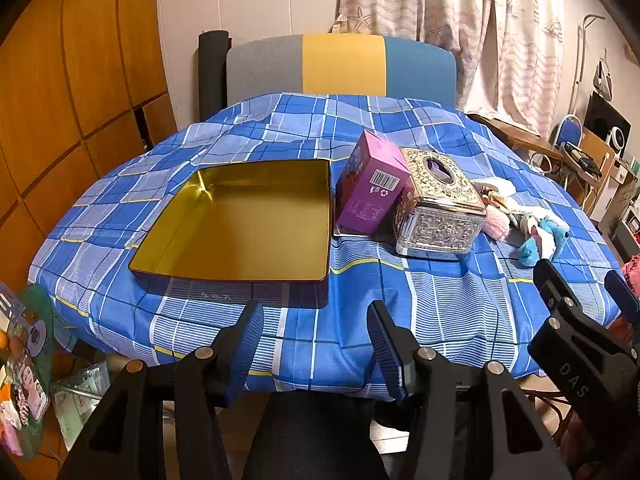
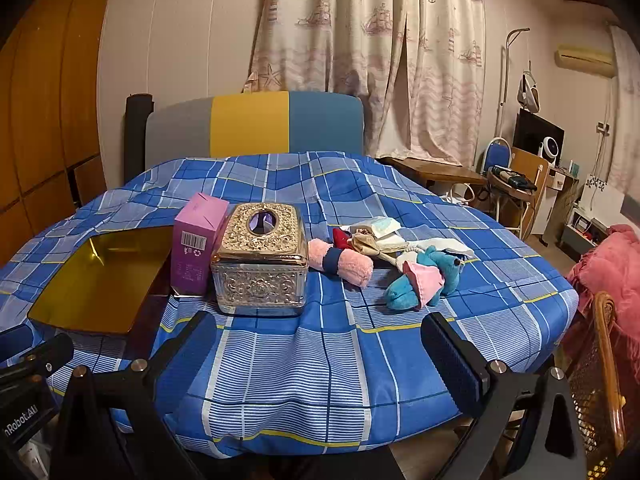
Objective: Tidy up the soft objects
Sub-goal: 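Reach the left gripper to the blue teddy bear and grasp it, then lift the blue teddy bear with the left gripper while the right gripper grasps the white glove, then carry the teddy bear into the gold tray with the left gripper while the right gripper carries the glove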
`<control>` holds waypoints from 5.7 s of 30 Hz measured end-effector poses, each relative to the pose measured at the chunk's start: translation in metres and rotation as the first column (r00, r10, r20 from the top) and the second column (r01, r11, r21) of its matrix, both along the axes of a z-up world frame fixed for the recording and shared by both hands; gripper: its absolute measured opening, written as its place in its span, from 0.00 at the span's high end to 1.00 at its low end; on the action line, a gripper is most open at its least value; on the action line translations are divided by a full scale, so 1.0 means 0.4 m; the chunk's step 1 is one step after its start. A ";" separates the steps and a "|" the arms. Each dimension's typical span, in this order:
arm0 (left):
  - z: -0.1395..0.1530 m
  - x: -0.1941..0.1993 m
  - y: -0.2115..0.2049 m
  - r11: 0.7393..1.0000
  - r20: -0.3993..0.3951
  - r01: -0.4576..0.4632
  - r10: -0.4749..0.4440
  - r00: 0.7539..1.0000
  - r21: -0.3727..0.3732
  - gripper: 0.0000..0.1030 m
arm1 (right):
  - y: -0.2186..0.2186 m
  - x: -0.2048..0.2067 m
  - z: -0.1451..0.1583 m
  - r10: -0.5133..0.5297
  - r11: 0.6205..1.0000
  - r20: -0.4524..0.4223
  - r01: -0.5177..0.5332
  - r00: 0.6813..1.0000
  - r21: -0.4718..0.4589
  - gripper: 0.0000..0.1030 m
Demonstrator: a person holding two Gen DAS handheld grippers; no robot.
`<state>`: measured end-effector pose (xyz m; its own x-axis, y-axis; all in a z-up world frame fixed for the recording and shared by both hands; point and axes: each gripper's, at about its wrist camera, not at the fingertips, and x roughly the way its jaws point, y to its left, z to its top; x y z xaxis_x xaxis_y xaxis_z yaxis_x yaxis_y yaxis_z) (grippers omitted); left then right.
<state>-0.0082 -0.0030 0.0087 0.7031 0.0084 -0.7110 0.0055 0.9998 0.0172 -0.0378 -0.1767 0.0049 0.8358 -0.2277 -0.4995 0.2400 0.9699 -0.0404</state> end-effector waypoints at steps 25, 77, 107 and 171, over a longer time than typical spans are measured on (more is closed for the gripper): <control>-0.110 0.054 -0.039 0.963 -0.168 0.168 -0.204 0.964 -0.209 0.47 | -0.199 0.079 -0.087 0.000 0.968 -0.160 0.040 0.987 0.246 0.00; -0.284 0.356 -0.690 0.723 -0.233 0.669 -0.689 0.686 -0.171 0.85 | -0.733 0.088 -0.228 -0.271 0.839 -0.221 0.343 0.937 0.423 0.00; -0.231 0.278 -0.604 0.780 -0.137 0.624 -0.624 0.770 -0.047 0.53 | -0.782 0.474 -0.335 -0.020 0.745 -0.317 0.226 0.948 0.628 0.66; -0.236 0.795 0.468 0.995 -0.232 -0.075 0.059 0.971 -0.061 0.57 | 0.147 0.307 -0.055 0.589 0.765 -0.146 -0.490 0.795 0.418 0.66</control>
